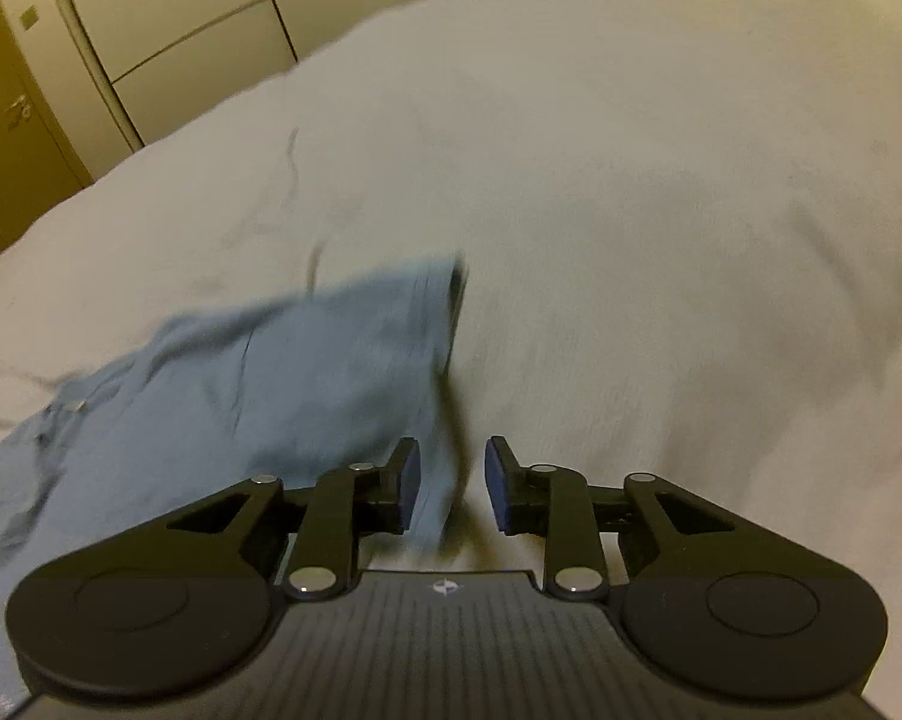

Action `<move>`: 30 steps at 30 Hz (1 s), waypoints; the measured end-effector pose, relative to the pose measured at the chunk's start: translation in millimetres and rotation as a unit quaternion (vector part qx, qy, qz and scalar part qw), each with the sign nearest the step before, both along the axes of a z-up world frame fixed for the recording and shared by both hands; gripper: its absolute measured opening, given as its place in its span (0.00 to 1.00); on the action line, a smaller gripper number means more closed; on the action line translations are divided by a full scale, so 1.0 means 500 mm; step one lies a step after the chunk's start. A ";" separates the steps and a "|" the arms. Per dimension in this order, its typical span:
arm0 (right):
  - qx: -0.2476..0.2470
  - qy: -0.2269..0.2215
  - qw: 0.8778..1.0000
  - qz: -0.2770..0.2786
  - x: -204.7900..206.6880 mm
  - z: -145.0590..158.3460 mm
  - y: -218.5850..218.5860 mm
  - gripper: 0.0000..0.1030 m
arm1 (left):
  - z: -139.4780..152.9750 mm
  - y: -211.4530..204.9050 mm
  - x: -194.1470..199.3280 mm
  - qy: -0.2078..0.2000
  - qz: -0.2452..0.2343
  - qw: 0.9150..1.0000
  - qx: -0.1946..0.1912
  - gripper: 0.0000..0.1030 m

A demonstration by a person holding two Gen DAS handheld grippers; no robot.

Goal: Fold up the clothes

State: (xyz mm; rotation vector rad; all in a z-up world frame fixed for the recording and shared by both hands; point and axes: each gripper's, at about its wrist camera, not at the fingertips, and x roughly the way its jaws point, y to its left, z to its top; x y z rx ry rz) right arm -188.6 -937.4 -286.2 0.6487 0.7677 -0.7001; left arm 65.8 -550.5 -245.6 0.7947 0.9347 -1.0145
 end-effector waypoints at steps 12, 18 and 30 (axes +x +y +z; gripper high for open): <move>0.040 0.094 0.994 0.028 -0.005 -0.053 0.139 0.36 | -0.028 0.114 -0.011 0.016 0.064 0.997 0.028 0.24; 0.006 0.077 0.993 0.084 0.074 0.022 0.227 0.37 | -0.004 0.128 0.099 -0.007 0.104 0.994 -0.017 0.38; -0.010 0.083 0.973 0.216 0.305 0.048 0.453 0.42 | -0.073 0.062 0.385 0.030 0.085 0.993 -0.081 0.02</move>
